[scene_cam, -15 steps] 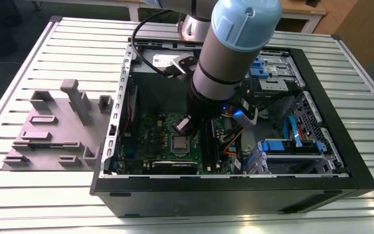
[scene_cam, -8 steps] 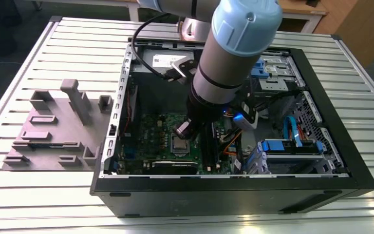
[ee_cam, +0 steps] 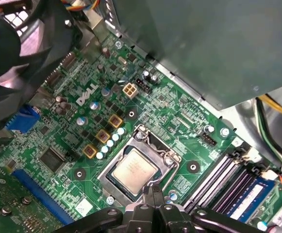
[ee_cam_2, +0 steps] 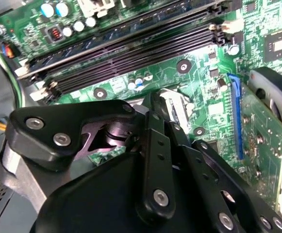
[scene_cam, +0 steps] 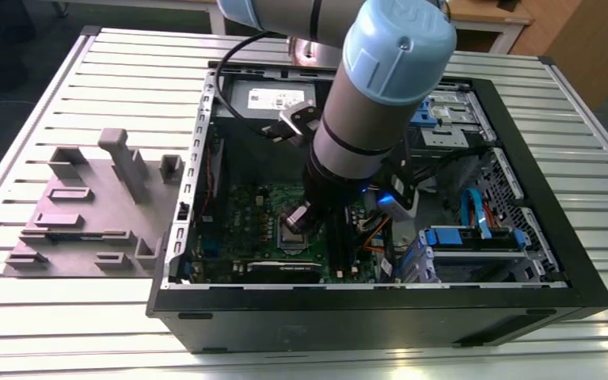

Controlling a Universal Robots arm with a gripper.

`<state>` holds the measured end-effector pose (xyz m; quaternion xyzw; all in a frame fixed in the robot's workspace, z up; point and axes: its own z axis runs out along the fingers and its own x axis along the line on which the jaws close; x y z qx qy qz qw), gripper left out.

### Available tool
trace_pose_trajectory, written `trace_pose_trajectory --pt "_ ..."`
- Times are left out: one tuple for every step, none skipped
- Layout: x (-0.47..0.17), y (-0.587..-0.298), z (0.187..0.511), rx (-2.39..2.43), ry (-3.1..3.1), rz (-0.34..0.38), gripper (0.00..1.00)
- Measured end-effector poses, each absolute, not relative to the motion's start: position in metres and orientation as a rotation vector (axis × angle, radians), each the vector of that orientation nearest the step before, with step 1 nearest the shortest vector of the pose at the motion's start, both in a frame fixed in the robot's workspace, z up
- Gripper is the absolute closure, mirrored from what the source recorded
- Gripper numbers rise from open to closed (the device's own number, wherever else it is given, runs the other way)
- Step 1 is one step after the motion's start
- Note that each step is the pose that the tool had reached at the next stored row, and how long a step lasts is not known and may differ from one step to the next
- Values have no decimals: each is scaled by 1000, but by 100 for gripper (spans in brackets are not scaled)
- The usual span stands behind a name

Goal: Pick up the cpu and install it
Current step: 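Install the first cpu locking lever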

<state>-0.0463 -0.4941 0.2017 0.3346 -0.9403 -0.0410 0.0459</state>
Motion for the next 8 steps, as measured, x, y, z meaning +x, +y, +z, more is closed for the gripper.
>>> trace_pose_trajectory --pt "-46 -495 200 1020 -2871 -123 90" --pt "-46 -495 199 1019 -2871 -122 90" --pt "-46 -495 198 1019 -2871 -122 90" --pt "-46 -495 197 1019 -2871 -121 90" --pt "-46 -495 197 1018 -2871 -121 90" --pt "-46 -495 197 1018 -2871 -121 90" --pt "-46 -495 197 1018 -2871 -121 90" --pt "-46 -495 196 1018 -2871 -121 90"
